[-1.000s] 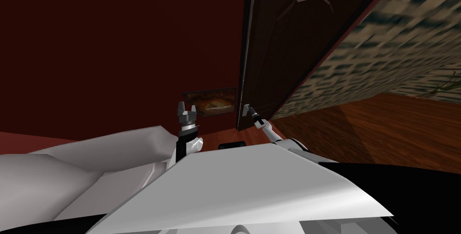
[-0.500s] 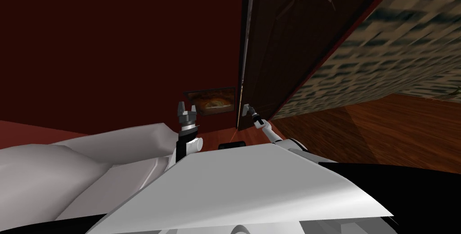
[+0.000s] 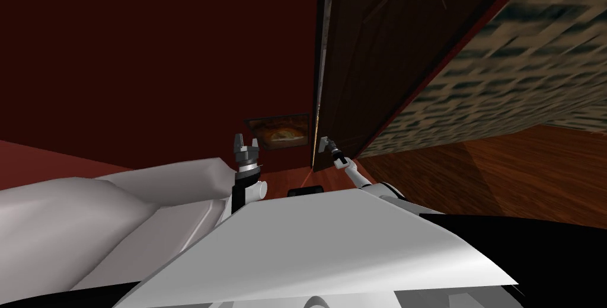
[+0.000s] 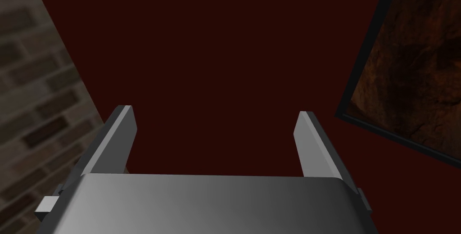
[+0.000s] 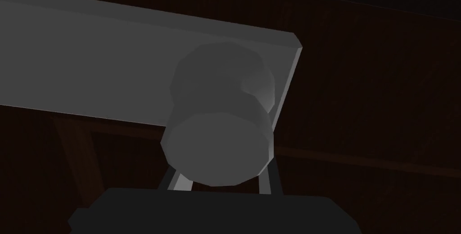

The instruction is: Pull the door open

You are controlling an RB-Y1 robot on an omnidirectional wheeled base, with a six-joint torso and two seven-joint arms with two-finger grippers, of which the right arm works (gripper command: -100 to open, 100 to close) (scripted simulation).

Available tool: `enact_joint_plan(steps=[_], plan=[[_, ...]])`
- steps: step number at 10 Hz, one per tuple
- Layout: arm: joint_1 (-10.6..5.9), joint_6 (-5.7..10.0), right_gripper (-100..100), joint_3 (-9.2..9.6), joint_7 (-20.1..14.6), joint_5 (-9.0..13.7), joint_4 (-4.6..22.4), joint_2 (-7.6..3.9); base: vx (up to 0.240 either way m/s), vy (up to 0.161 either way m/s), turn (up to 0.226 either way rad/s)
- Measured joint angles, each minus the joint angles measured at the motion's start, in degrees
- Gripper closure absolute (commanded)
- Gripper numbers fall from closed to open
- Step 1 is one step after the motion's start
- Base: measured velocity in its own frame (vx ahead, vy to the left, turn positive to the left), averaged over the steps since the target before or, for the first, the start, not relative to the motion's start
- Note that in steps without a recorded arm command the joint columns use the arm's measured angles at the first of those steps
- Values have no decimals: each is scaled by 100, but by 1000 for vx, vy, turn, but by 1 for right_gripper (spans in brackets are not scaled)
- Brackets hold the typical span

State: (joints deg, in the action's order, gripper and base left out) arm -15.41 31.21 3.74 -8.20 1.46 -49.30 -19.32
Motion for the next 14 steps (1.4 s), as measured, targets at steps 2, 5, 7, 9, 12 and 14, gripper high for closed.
enact_joint_plan(steps=[2,5,7,9,12,14], plan=[[34,-61,100,32,-255,149,-61,8,-64,-51,89],[-3,-105,100,97,-715,443,-35,22,-51,-47,51],[-62,-85,100,142,-978,589,71,40,-53,-49,79],[-13,-178,100,178,-1271,786,-46,53,-50,-47,63],[-62,-142,100,245,-1694,1027,70,77,-45,-38,45],[26,-294,100,270,-1929,1174,-131,75,-51,-51,90]])
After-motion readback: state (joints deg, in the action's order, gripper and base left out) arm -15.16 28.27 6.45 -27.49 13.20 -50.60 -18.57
